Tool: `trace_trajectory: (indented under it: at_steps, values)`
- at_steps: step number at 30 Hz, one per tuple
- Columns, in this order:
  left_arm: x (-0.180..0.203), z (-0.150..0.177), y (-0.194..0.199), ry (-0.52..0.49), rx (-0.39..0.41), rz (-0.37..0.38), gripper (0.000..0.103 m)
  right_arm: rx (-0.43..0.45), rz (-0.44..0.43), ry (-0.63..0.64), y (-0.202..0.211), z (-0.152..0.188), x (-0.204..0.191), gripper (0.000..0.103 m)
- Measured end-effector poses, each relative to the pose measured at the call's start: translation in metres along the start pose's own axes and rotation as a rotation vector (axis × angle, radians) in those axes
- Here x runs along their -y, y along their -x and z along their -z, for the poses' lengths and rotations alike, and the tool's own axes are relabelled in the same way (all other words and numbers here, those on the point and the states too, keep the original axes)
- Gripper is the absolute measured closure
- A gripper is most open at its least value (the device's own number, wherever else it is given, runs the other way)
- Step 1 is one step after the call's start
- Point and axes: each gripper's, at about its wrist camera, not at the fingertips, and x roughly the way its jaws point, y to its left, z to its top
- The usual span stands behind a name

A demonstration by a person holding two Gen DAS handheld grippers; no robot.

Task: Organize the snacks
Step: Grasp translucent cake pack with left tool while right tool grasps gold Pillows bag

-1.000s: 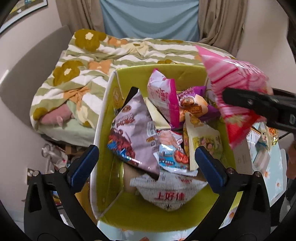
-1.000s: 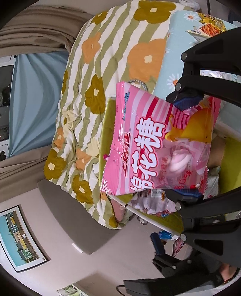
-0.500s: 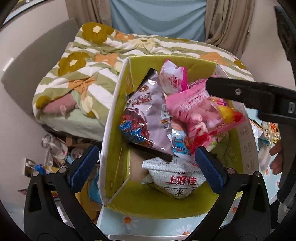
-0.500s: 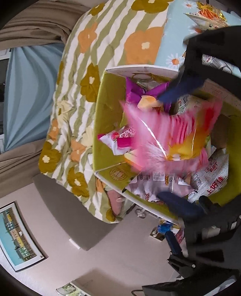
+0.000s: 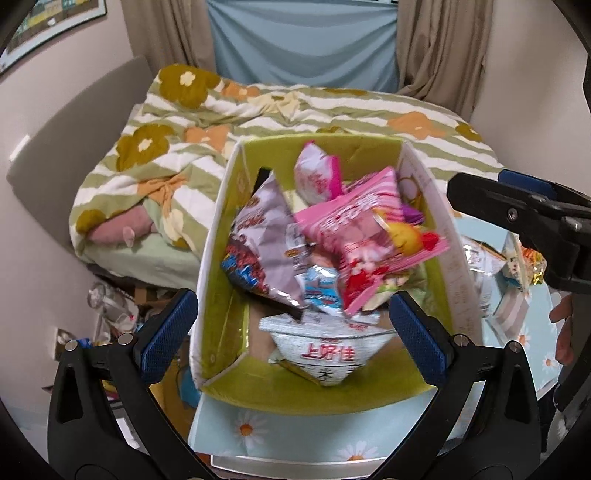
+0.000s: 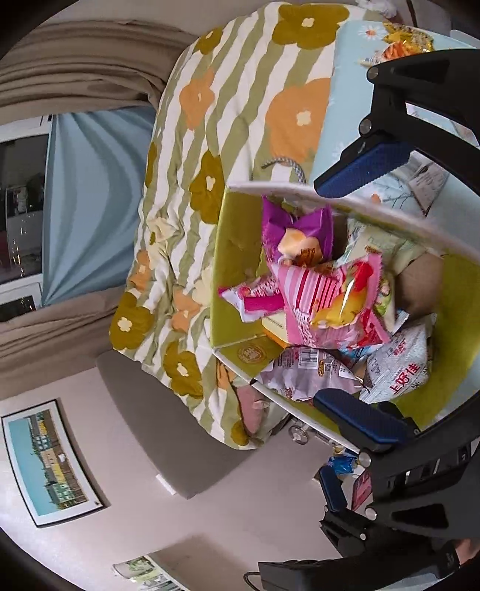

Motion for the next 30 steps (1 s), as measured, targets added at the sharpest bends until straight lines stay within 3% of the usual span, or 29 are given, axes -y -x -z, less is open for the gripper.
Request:
trace_trajectory:
  at_steps: [6,11,17,24,30]
  values:
    - [0.038,-0.005,0.019,-0.032,0.039,0.023,0.000,0.047,0.065,0.002,0.042,0.008,0.018,0.000]
    - [0.086,-0.005,0.027,-0.044,0.052,0.058,0.000,0.072,0.057,-0.028,0.080,0.020,0.059,0.000]
    - [0.164,-0.003,0.020,-0.109,0.039,0.149,0.000,0.109,0.158,-0.009,0.131,0.040,0.122,0.000]
    - [0.245,0.010,0.003,-0.208,-0.009,0.221,0.000,0.056,0.239,-0.006,0.158,0.071,0.205,0.000]
    - [0.301,0.031,-0.032,-0.300,-0.092,0.251,0.000,-0.031,0.227,0.142,0.150,0.102,0.255,0.000]
